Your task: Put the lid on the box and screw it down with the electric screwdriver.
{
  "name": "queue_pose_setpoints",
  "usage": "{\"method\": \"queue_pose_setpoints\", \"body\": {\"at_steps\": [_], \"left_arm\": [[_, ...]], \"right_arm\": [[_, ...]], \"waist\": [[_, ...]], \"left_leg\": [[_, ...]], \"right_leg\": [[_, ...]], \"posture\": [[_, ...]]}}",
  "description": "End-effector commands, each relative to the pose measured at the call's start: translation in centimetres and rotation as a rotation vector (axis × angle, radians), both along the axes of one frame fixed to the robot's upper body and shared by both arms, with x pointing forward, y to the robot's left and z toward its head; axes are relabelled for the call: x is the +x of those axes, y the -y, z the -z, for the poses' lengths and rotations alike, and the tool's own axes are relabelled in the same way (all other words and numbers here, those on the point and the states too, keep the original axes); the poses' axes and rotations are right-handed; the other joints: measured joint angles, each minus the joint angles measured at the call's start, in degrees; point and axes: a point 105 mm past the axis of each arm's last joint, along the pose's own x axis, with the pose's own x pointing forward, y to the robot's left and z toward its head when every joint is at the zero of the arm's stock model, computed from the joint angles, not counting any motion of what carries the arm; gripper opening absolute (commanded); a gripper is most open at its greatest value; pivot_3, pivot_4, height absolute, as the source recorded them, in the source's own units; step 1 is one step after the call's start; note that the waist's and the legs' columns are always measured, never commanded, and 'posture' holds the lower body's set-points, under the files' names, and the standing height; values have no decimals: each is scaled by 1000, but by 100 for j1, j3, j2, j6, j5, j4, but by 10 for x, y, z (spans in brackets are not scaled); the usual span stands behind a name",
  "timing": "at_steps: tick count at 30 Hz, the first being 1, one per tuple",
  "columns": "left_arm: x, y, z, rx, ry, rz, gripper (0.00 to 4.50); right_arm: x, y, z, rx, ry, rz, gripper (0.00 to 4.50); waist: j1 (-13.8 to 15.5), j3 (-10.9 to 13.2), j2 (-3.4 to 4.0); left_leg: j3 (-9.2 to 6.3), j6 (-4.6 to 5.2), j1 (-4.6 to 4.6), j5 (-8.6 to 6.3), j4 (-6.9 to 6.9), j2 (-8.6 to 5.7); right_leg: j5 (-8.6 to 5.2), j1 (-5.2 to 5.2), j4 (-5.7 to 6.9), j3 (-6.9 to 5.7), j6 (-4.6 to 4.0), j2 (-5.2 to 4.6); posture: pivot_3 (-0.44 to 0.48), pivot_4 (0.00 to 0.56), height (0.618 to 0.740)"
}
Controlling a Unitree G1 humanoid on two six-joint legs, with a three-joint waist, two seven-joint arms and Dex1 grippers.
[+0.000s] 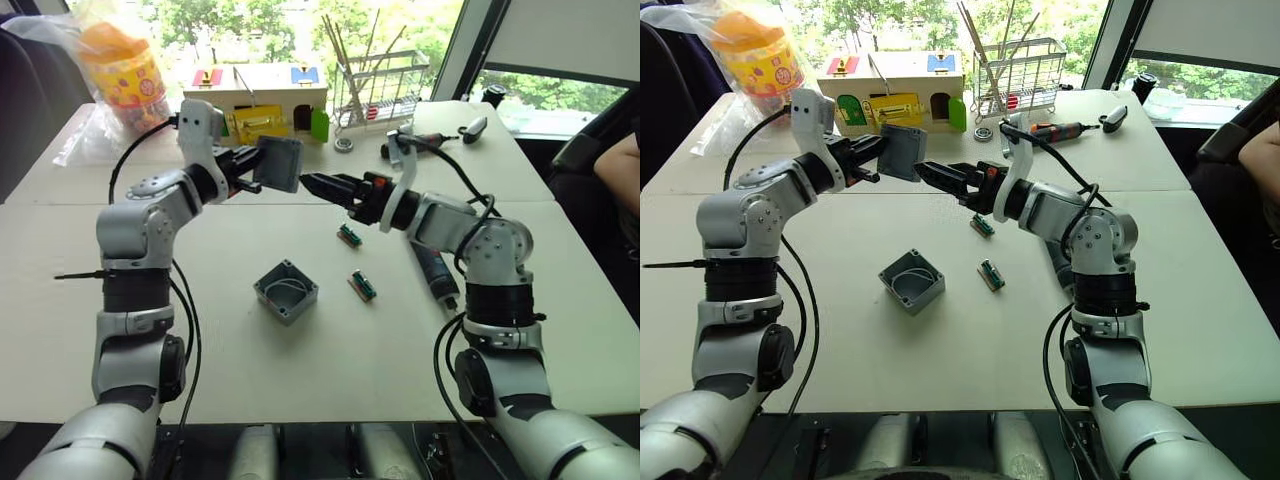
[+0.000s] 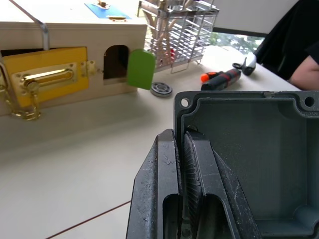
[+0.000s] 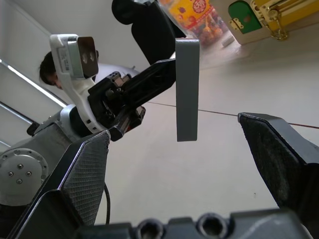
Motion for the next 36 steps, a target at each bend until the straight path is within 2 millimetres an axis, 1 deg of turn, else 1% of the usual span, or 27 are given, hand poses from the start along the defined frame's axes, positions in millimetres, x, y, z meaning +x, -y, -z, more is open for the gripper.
{"method": "queue_pose_setpoints", "body": {"at_steps": [1, 4, 10, 13, 15, 17, 21, 22, 26, 29, 32, 34, 35, 36], "left_arm": [[-10, 15, -22, 2, 94, 72, 28], [-12, 20, -18, 2, 86, 93, 28], [-13, 20, -18, -2, 81, 103, 28], [-14, 20, -17, -3, 79, 107, 0], [-14, 20, -17, -2, 78, 109, 0], [-16, 21, -17, -6, 79, 118, 0], [-19, 24, -16, -9, 78, 137, 0], [-20, 24, -16, -13, 77, 141, 0], [-23, 24, -15, -24, 67, 165, 0], [-27, 23, -14, -35, 43, 203, 1037], [-32, 22, -20, -59, 54, 234, 2556], [-30, 13, -26, -93, 61, 212, 3588], [-27, 5, -30, -129, 58, 191, 4083], [-26, -4, -33, -184, 37, 187, 4481]], "right_arm": [[2, -4, -14, -9, 77, 25, 4500], [4, -4, -13, -7, 83, 46, 4500], [7, -2, -14, 7, 85, 65, 4500], [9, -1, -14, 15, 88, 76, 3730], [9, 0, -15, 24, 88, 81, 3033], [9, 0, -15, 32, 84, 81, 2190], [10, -1, -14, 47, 74, 80, 171], [10, -1, -14, 51, 70, 80, 115], [9, -2, -13, 63, 63, 79, 115], [8, -3, -14, 72, 65, 78, 115], [6, -3, -14, 77, 73, 77, 115], [6, -3, -15, 70, 88, 85, 115], [6, -2, -15, 64, 99, 97, 115], [8, 0, -15, 51, 121, 120, 115]], "waist": [[-8, 0, 0], [-13, 0, 0], [-4, 0, 0], [2, 0, 0], [0, 0, 0], [-7, 0, 0], [-9, 1, 2], [-8, 2, 3], [-3, 2, 3], [-3, 2, 3], [-9, 2, 3], [-8, 2, 3], [-8, 2, 3], [-9, 2, 3]], "left_leg": [[0, 0, 0, 0, -1, 0], [0, -1, 0, 0, -3, 2], [0, -2, 0, 1, -3, 2], [0, -2, 0, 1, -2, -1], [0, -2, 0, 1, -2, -1], [0, -2, 0, 1, -3, 0], [-1, -3, 0, 2, -3, 3], [0, -3, 0, 2, -4, 1], [0, -3, 0, 1, -4, 1], [-1, -3, 0, 1, -4, 1], [0, -3, 0, 2, -4, 1], [-1, -3, 0, 2, -4, 2], [0, -3, 0, 2, -4, 2], [0, -2, 0, 1, -4, 2]], "right_leg": [[0, -1, 0, 0, 0, 1], [0, -4, 0, 0, 0, 4], [0, -4, 0, 0, 0, 4], [0, -3, -1, 0, 0, 1], [0, -3, -1, 0, 0, 1], [0, -3, 0, 0, 0, 2], [0, -4, 0, 0, 0, 4], [0, -4, -1, 0, 0, 3], [0, -4, 0, 0, 0, 2], [0, -4, 0, 0, 0, 2], [0, -4, -1, 0, 0, 3], [0, -4, -1, 0, 0, 4], [0, -4, -1, 0, 0, 4], [0, -4, -1, 0, 0, 4]], "posture": [[0, 150, 736], [0, 150, 736], [0, 150, 736], [0, 150, 736], [0, 150, 736], [0, 150, 736], [0, 150, 736], [0, 150, 736], [0, 150, 736], [0, 150, 736], [0, 150, 736], [0, 150, 736], [0, 150, 736], [0, 150, 736]]}}
